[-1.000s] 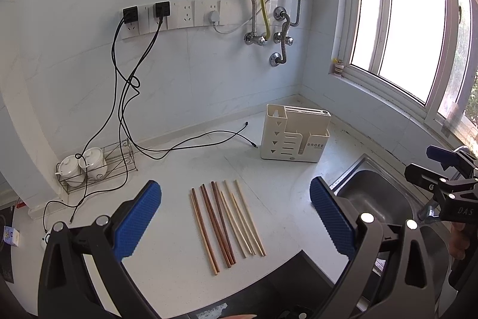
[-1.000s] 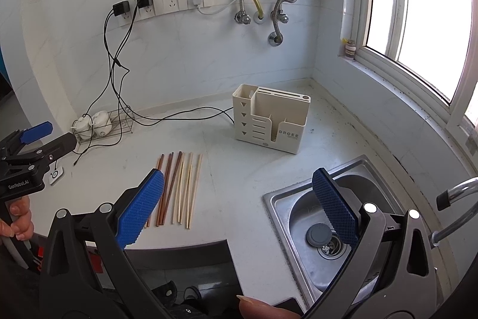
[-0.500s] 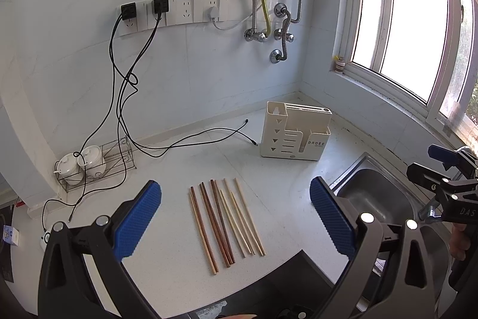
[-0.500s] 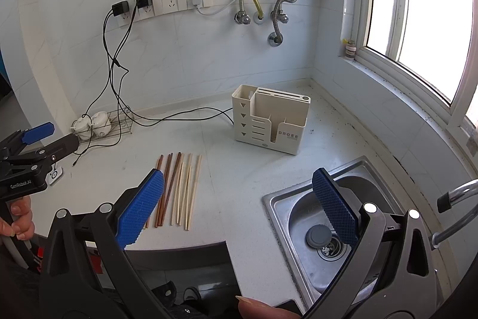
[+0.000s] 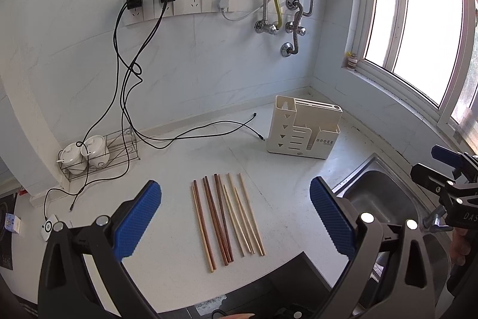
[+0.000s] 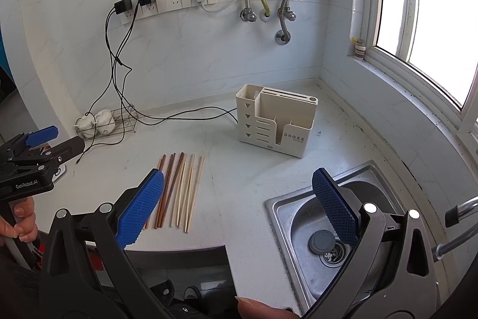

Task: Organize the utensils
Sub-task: 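Move the right tool down toward the pale chopstick at the row's edge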

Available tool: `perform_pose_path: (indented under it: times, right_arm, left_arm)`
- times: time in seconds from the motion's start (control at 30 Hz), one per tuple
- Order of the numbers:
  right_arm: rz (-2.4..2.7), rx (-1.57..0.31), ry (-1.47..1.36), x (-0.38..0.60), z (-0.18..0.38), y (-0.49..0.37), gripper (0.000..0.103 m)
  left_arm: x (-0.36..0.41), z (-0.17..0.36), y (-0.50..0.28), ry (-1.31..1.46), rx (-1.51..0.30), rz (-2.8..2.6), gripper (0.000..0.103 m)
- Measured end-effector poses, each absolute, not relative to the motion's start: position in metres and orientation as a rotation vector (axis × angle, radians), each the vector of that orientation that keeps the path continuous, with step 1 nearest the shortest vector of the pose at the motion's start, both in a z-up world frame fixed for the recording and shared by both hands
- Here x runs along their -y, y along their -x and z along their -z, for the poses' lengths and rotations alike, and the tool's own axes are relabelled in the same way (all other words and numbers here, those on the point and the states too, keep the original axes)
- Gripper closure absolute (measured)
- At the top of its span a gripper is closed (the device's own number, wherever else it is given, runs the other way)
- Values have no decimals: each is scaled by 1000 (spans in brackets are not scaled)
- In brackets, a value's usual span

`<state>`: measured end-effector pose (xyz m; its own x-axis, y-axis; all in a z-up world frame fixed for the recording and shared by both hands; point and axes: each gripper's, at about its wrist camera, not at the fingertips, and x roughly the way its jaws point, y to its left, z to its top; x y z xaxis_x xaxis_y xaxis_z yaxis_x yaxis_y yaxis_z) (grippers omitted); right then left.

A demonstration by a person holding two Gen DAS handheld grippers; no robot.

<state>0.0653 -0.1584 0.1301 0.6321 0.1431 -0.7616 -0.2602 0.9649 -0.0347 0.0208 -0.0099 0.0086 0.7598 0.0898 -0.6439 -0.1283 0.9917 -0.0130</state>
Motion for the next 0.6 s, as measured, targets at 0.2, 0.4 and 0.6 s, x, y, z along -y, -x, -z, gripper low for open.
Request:
perform_pose_path:
  times: [0.2, 0.4, 0.6]
  right_arm:
    - [-293, -887, 139, 160, -120, -83, 8]
    - [-331, -919, 168, 145, -102, -100, 8]
    - [-310, -940, 128, 119, -84, -117, 8]
  left_arm:
    - [14, -2, -32, 67, -722, -170, 5]
    - [9, 12, -43, 45, -761, -156, 5]
    - [-24, 26, -60, 68, -782, -142, 5]
